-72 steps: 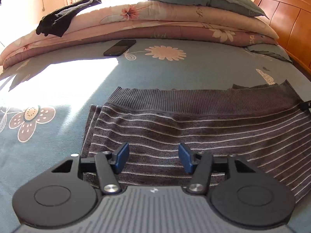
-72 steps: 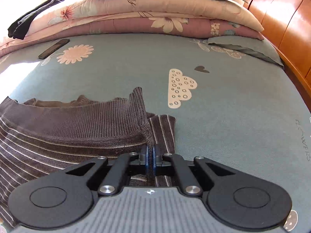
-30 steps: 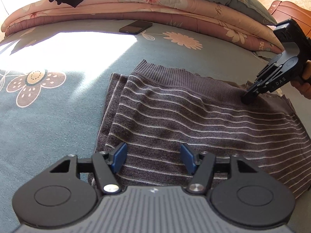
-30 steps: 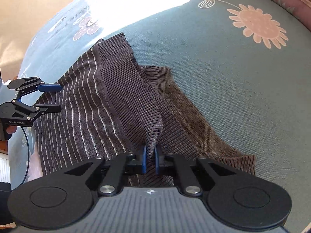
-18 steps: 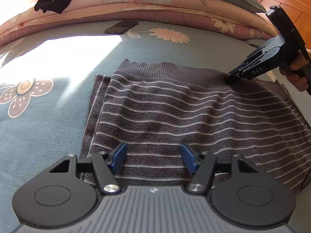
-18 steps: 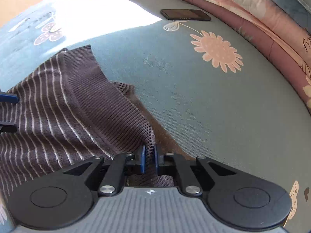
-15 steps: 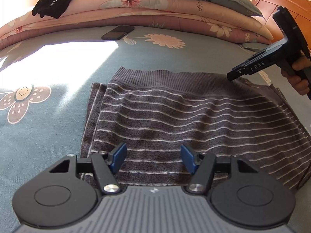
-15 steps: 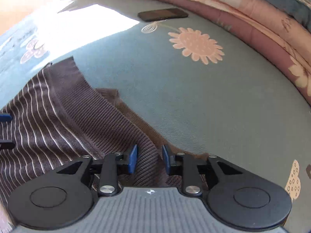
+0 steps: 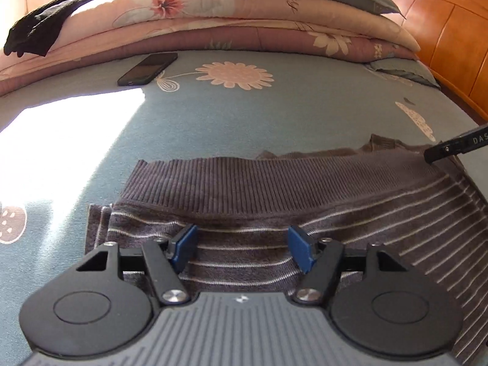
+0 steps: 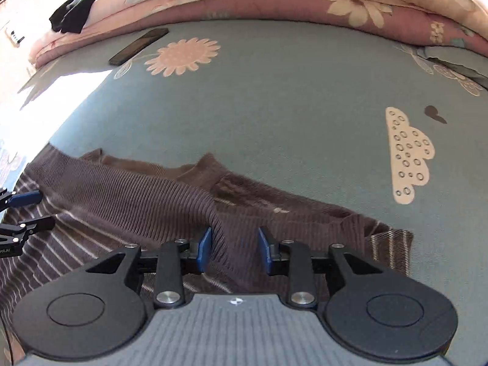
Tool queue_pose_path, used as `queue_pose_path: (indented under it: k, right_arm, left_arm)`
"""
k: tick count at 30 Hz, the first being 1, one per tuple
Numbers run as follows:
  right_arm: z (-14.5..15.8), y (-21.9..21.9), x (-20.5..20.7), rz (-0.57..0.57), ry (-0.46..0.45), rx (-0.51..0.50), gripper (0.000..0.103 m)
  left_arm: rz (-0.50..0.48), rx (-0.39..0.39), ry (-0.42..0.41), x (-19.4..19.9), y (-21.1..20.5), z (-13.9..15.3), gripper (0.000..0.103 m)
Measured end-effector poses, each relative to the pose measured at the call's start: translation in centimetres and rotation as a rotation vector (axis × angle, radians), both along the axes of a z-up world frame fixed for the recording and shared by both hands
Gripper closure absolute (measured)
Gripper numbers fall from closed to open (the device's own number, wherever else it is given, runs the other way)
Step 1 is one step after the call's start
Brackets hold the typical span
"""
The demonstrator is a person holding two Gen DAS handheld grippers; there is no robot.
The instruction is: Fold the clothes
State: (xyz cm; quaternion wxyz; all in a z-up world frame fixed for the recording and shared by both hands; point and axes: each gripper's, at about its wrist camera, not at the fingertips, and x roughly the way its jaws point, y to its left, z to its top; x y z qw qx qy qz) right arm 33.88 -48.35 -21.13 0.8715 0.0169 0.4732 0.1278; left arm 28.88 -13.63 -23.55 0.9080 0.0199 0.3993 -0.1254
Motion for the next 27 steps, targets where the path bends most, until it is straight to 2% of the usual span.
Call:
queue_pose_path:
  k: [1,4,8,10,12,13,14,15,17,20,23,27]
  right_arm:
    - [0.8,-0.8,-0.3,-0.014,-0.032,0.000,0.064]
    - [1.7,-3.4,-1.6,-0.068,-0.045,-0.044,0.060]
    - [0.4,-5.3,-2.7,-0.077,-0.043,-0.074,0.061]
    - [-0.4,-4.7,-2.5,-0.059,-0.073,-0.125,0.058]
    - [-1.5,-3.9,-1.9,-0.050,-0.064,-0.185,0.057]
    - [-2.0,-3.6,-1.7,-0.038,-0.047,-0.192,0.074]
    - [-2.2,-3.4,-1.8,-0.036,-0.046,-0.229,0.095]
    - [-2.3,-3.2,-2.0,-0.038,-0.049,-0.274,0.098]
    - [-2.4,-3.1,-2.4,-0.051,-0.051,-0.346,0.098]
    - [-2.3,-4.7,-2.5,-0.113,-0.024,-0.317,0.097]
    - [-1.0,-6.0,-2.7,-0.177,-0.020,-0.232,0.092]
    - [1.3,-5.8,-5.5,-0.163,-0.026,-0.161,0.089]
  left_arm:
    - [0.000,-0.009,-0.005,-0.2,0.0,0.5,0.038]
    - [-0.042,-0.054,-0.002,-1.3,-0.5,0.9,0.035]
    - [-0.091,-0.018,0.016,-2.3,-2.3,-0.2,0.035]
    - [-0.097,-0.010,0.024,-2.5,-2.7,-0.6,0.035]
    - [-0.095,0.001,0.030,-2.5,-2.9,-1.0,0.035]
    - [-0.090,0.010,0.032,-2.5,-3.0,-1.2,0.035]
    - [-0.086,0.016,0.032,-2.4,-2.9,-1.2,0.035]
    - [-0.080,0.022,0.029,-2.4,-2.8,-1.1,0.035]
    - [-0.055,0.047,0.035,-2.1,-2.4,-1.1,0.034]
    - [-0.024,0.074,0.043,-1.6,-1.8,-1.0,0.034]
    - [-0.025,0.051,0.042,-1.5,-1.8,-0.4,0.034]
    - [-0.083,0.030,0.028,-2.5,-2.9,0.0,0.034]
